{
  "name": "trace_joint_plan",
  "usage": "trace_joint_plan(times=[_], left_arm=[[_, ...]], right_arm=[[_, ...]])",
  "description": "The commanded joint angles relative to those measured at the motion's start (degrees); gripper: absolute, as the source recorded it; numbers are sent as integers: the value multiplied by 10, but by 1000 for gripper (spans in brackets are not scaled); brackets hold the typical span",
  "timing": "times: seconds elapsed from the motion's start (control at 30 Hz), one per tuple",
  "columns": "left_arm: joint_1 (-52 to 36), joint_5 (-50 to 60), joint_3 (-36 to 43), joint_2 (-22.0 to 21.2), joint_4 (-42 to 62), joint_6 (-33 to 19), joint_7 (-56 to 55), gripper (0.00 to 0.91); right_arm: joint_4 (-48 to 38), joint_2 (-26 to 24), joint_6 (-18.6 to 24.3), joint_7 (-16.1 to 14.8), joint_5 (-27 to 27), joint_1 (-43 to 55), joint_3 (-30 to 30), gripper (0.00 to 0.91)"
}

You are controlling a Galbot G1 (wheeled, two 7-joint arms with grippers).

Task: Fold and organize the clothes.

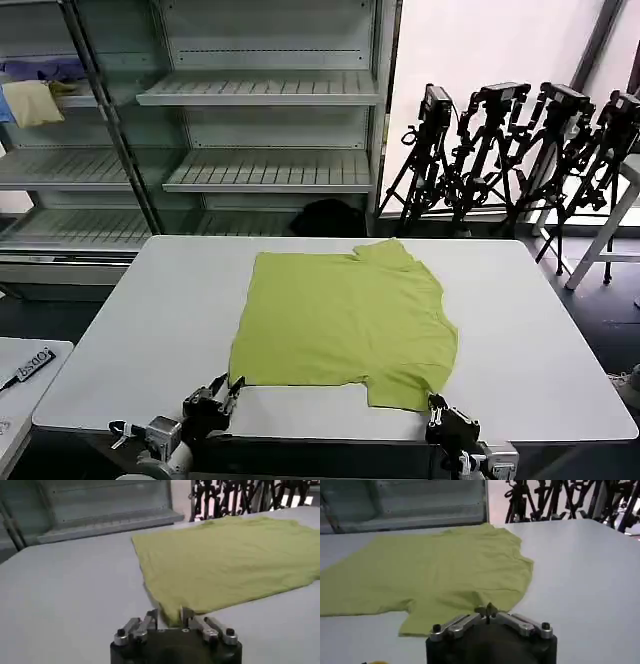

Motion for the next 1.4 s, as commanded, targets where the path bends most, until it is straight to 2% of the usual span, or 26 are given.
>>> trace_joint_plan(times=[0.03,0.27,0.4,0.6,0.9,1.17,1.4], left_arm=[[-2,-22,-2,1,3,1,3,0],[-14,-84,-22,-6,-13,-14,4,0],[-49,-107,-38,-11,-31,2,8,0],[-120,-100,-31,-19,-12,34,15,0],[-196,-58,-11,-26,50,35,9,0],[-226,-21,0,-33,107,35,12,0],[-227,-16,2,-35,126,34,17,0]], right_arm=[[0,0,3,1,1,-2,1,0],[17,4,28,2,33,-3,5,0],[24,15,25,1,38,30,13,0],[-31,20,-16,25,29,160,12,0],[-122,17,-26,24,17,284,-1,0],[-197,31,-25,14,-13,327,-20,0],[-228,34,-25,12,-25,346,-27,0]])
